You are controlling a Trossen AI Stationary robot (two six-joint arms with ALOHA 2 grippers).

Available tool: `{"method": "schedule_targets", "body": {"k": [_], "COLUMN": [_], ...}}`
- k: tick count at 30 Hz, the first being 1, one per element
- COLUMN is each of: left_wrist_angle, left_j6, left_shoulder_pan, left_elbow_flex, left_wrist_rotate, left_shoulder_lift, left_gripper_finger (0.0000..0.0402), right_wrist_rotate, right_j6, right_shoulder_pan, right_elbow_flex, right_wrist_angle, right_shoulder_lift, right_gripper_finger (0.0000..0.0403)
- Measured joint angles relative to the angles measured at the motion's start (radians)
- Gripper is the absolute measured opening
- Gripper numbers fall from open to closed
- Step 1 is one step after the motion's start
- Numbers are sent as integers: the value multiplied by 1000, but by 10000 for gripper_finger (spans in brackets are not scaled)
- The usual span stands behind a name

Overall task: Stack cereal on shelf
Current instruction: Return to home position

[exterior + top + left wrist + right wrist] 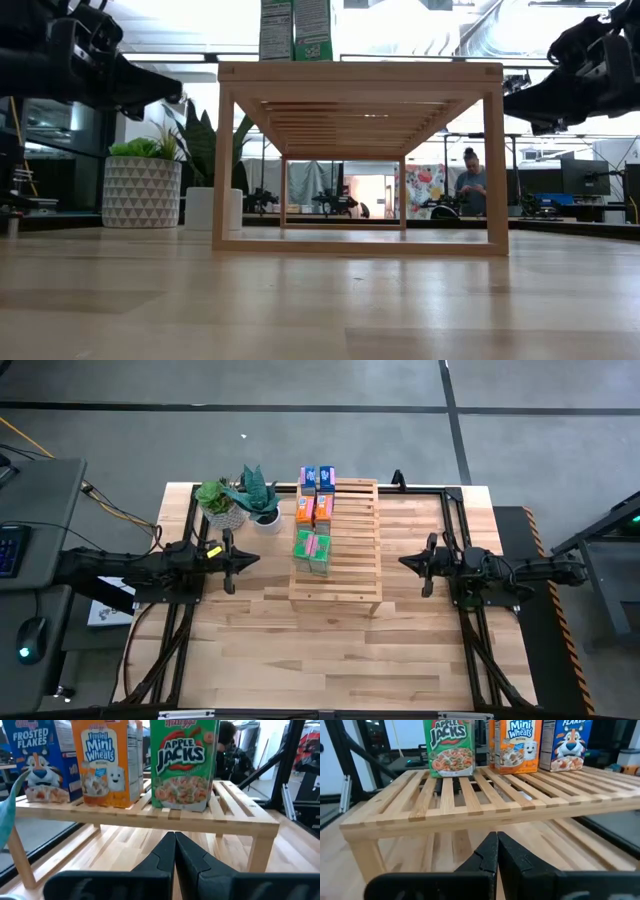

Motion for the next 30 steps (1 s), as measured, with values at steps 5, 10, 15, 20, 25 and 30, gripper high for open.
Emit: {"method": "schedule_targets", "body": {"k": [5, 10, 15, 20, 25, 30], "left_wrist_angle": [-18, -89, -241, -275, -277, -254], "left_j6": [0, 0, 0, 0, 0, 0], "left_shoulder_pan": [0, 0, -1, -1, -1, 4], "left_elbow_flex": [0, 0, 0, 0, 0, 0], "left_wrist_rotate": [-1, -1, -1, 9, 9, 9], "left_shoulder_lift": [-33, -79, -169, -240, -288, -300], "left_gripper_finger": [0, 0, 0, 0, 0, 0], "right_wrist_rotate": [0, 0, 0, 1, 1, 1], "right_j6": [82, 126, 125, 125, 125, 125], "right_shoulder_pan": [0, 0, 0, 0, 0, 0], "right_elbow_flex": [0, 0, 1, 1, 1, 1], "right_wrist_angle": [-2, -3, -3, 0, -2, -2], "right_shoulder_lift": [0, -9, -63, -104, -90, -90], "right_gripper_finger": [0, 0, 0, 0, 0, 0]}}
